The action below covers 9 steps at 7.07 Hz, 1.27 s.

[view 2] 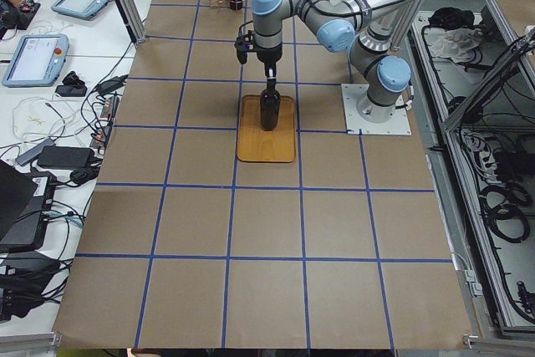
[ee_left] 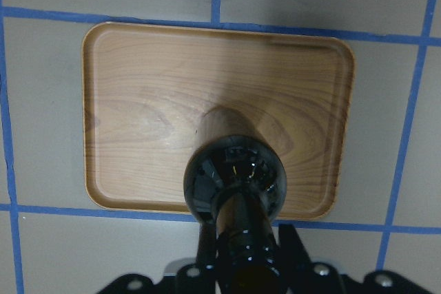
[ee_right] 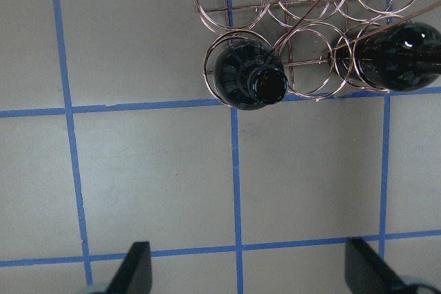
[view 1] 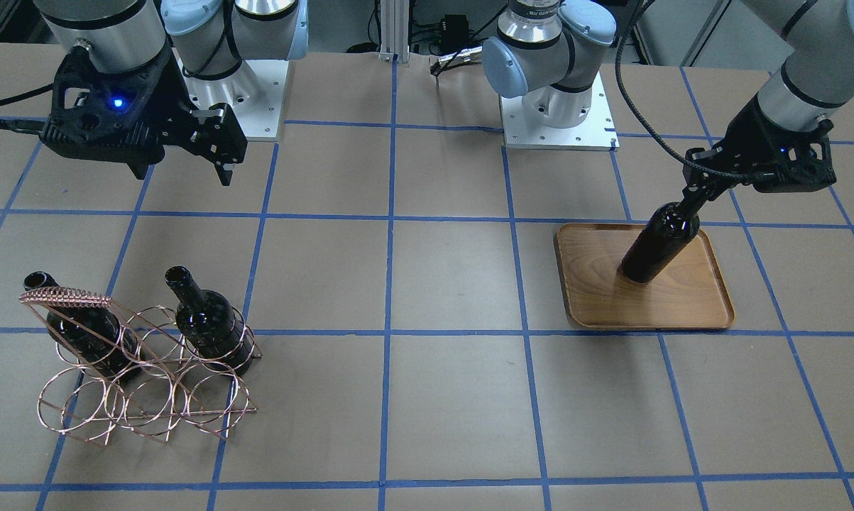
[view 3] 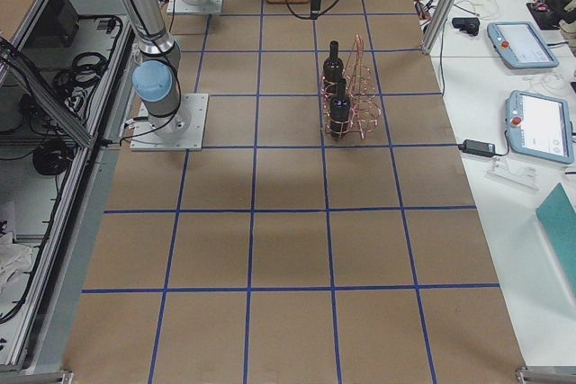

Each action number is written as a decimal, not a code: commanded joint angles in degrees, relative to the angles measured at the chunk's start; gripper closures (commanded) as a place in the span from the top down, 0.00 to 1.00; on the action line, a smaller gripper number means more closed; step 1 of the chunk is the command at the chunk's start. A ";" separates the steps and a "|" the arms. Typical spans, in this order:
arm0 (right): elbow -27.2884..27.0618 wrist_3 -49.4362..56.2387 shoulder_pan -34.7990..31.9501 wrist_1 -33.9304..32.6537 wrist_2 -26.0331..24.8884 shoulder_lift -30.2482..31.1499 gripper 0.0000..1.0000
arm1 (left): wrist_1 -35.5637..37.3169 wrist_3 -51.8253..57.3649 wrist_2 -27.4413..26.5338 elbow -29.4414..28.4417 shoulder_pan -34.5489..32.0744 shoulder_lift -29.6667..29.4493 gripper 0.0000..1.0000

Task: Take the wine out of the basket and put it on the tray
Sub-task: 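Open the left gripper and raise it away from the tray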

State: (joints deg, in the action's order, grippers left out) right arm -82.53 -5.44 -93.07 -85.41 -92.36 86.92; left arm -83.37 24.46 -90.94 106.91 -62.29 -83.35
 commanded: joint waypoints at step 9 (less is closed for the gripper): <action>0.00 -0.01 0.00 -0.02 -0.01 -0.09 1.00 | -6.73 -35.25 -0.28 -23.41 -28.20 -5.92 1.00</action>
State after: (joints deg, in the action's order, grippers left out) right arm -82.53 -5.45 -93.05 -85.40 -92.43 86.91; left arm -92.26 -6.13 -90.70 84.25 -85.69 -87.20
